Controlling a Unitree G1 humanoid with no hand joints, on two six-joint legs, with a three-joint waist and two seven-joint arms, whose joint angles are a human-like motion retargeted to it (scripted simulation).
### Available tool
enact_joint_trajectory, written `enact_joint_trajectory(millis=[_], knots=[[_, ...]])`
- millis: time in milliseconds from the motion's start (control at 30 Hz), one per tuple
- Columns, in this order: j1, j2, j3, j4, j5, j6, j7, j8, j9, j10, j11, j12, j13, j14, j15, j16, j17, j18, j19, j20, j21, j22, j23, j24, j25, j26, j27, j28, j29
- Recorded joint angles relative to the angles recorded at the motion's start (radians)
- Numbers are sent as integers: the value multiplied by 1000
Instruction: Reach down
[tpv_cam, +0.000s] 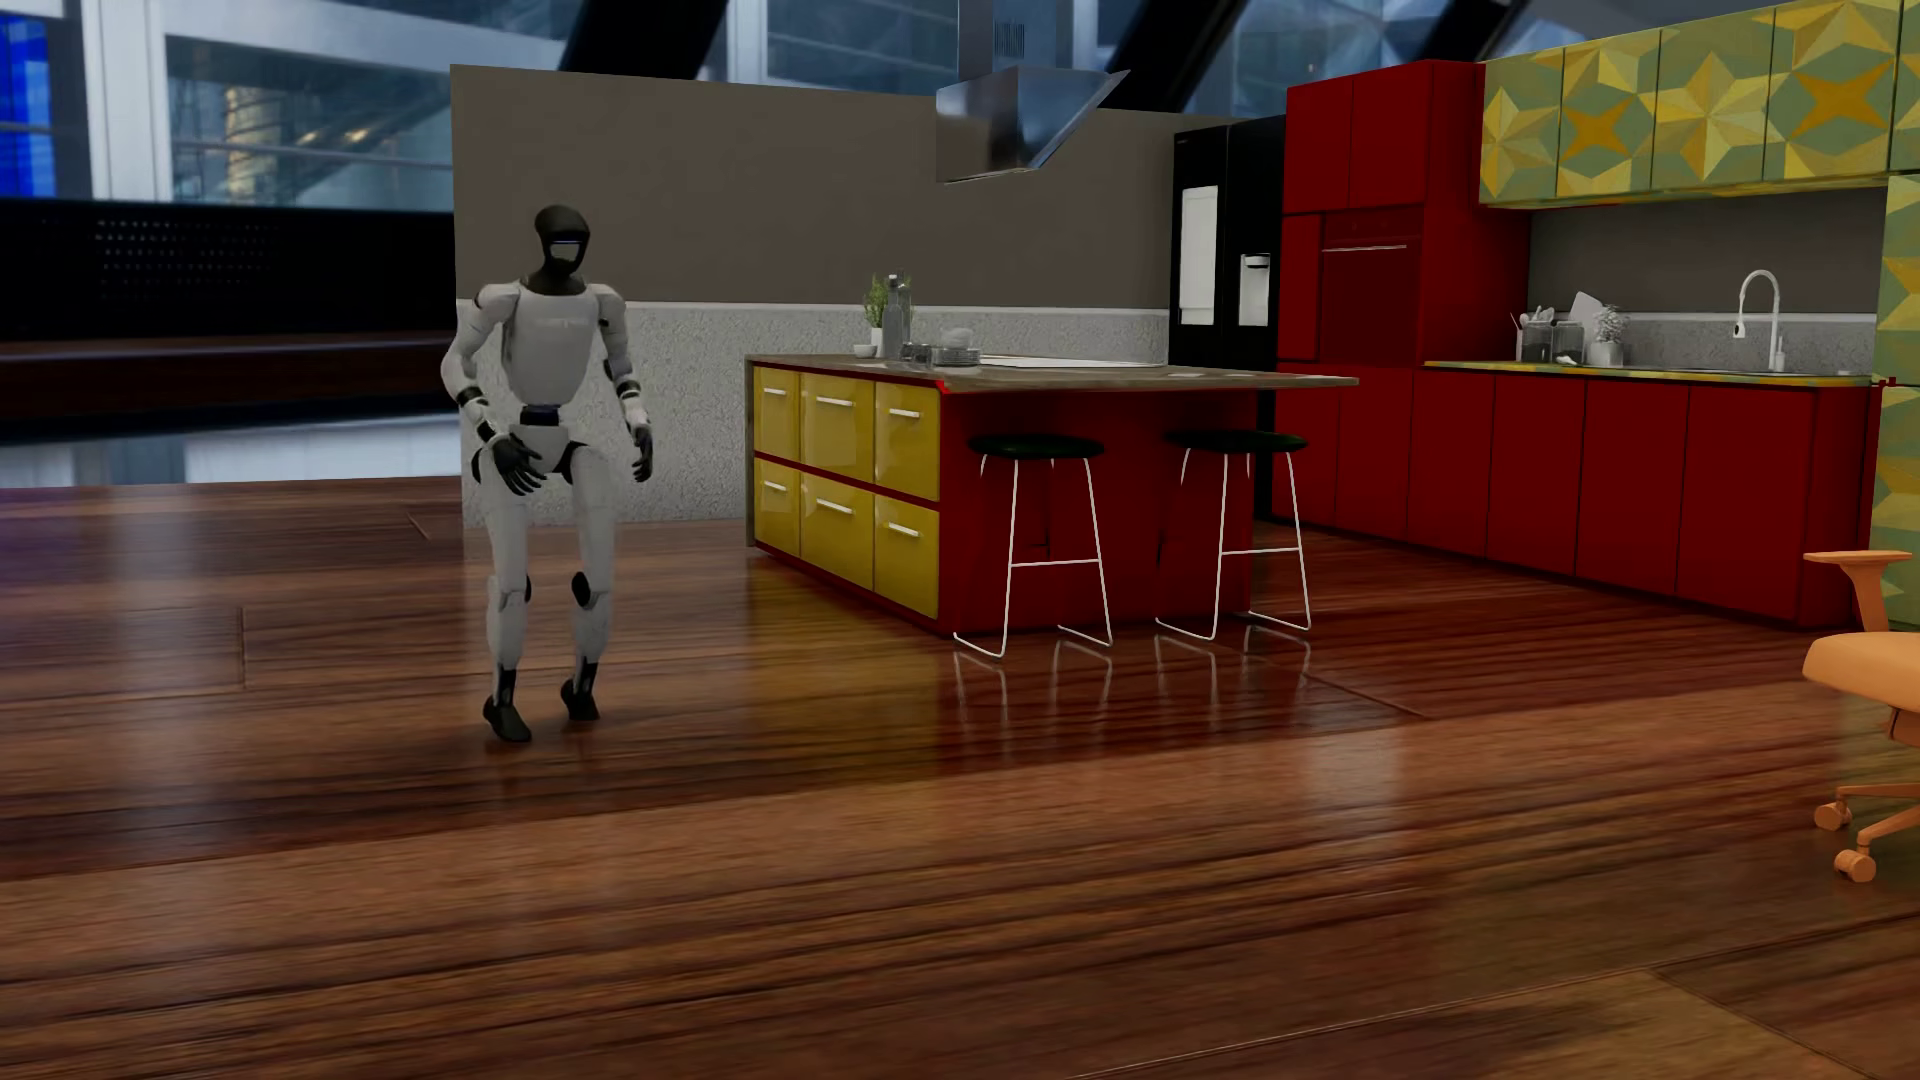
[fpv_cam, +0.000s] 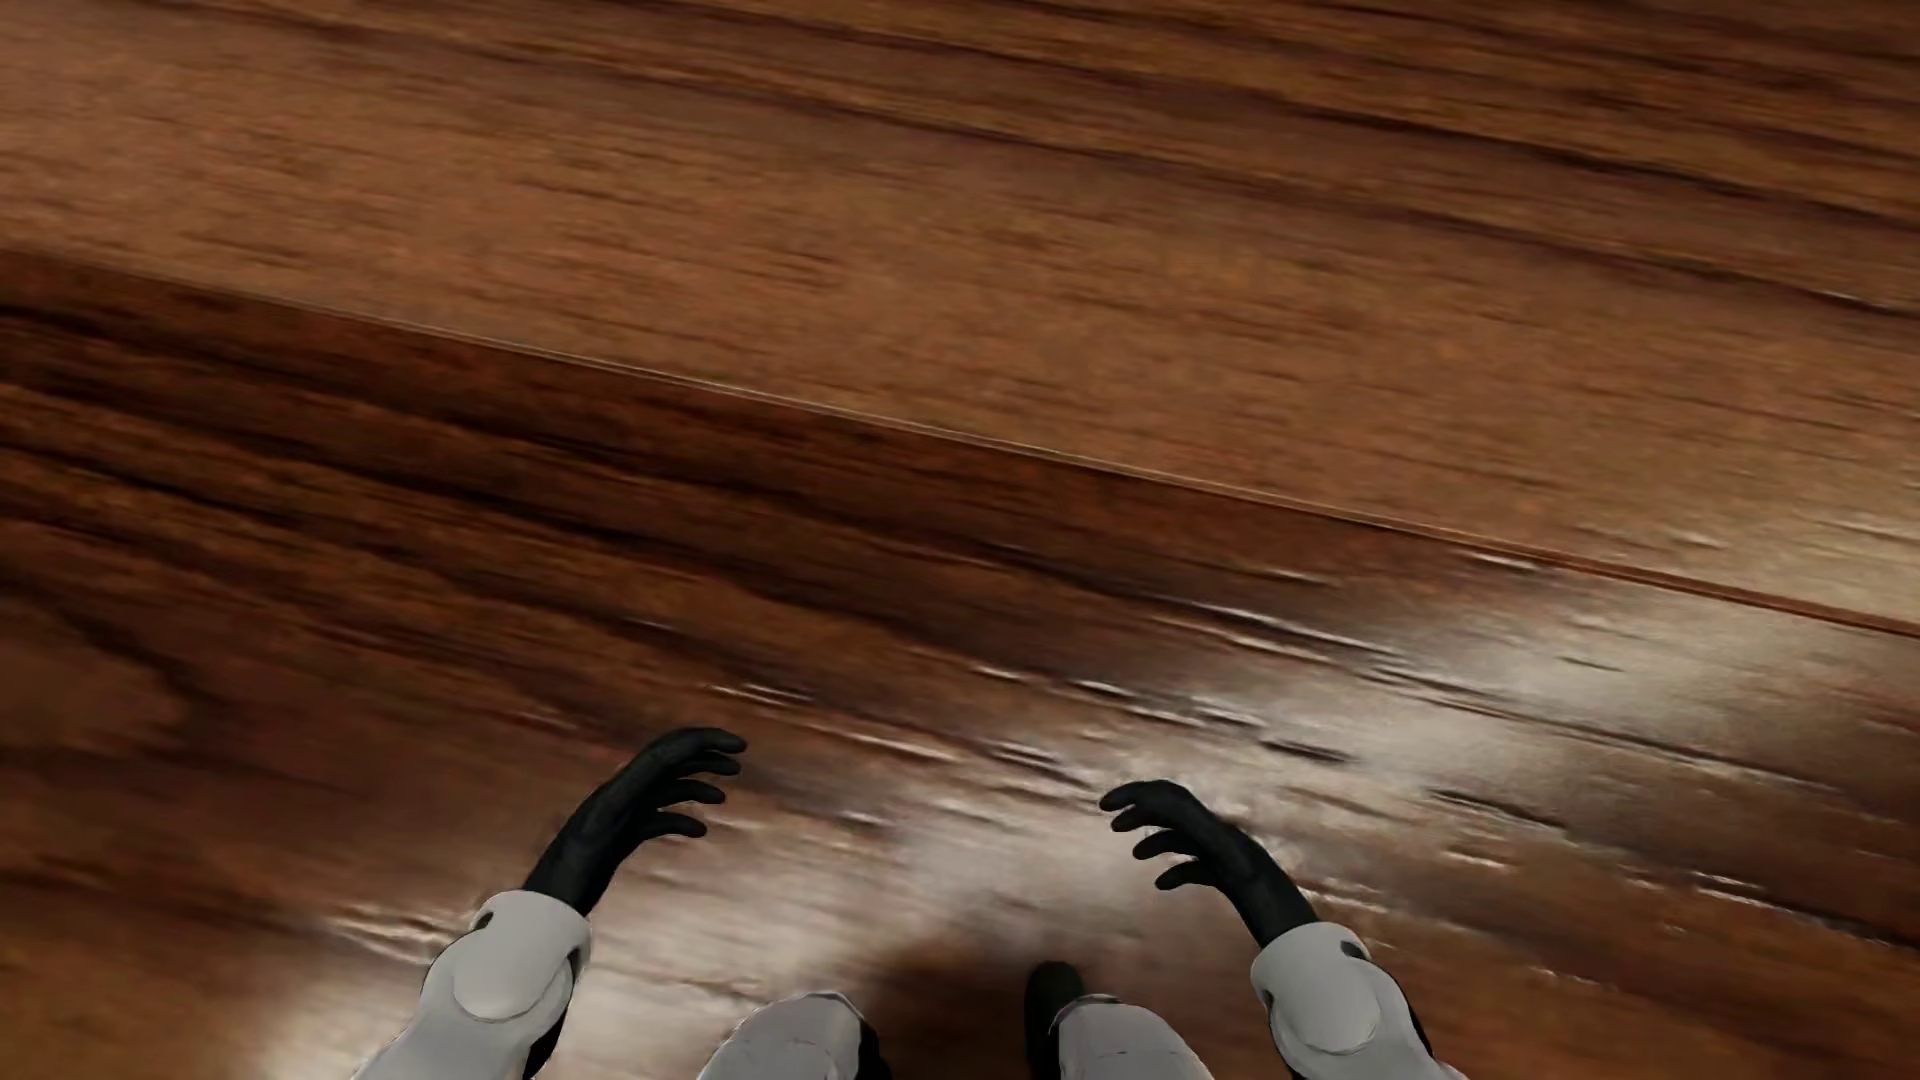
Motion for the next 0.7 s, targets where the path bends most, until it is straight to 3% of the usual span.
enact_joint_trajectory(millis=[100,267,400,433,533,567,600,700], knots=[[-129,-119,5,9,-2,-1,0,0,169,40,11,-197,-174,15,77,6,-26,0,0,-32,67,54,20,0,0,0,0,0,0],[-352,-339,7,4,-29,0,0,0,170,131,78,-609,-567,17,242,27,-60,0,0,-86,165,249,190,0,0,0,0,0,0],[-537,-548,23,35,-54,28,0,0,170,295,242,-957,-897,-40,299,64,-124,0,0,-236,230,413,341,0,0,0,0,0,0],[-588,-597,27,61,-50,43,0,0,170,362,297,-1038,-976,-66,288,66,-134,0,0,-216,232,444,387,0,0,0,0,0,0],[-747,-759,19,77,-94,53,0,0,170,576,533,-1270,-1222,-182,188,86,-159,0,0,-353,322,576,508,0,0,0,0,0,0],[-830,-861,20,71,-128,30,0,0,170,667,647,-1328,-1285,-229,135,87,-156,0,0,-375,360,618,553,0,0,0,0,0,0],[-832,-846,30,111,-104,65,0,0,170,732,711,-1407,-1366,-268,88,88,-166,0,0,-403,406,666,600,0,0,0,0,0,0],[-959,-973,17,107,-128,53,0,0,170,947,988,-1562,-1554,-395,-71,108,-150,0,0,-521,530,784,725,0,0,0,0,0,0]])
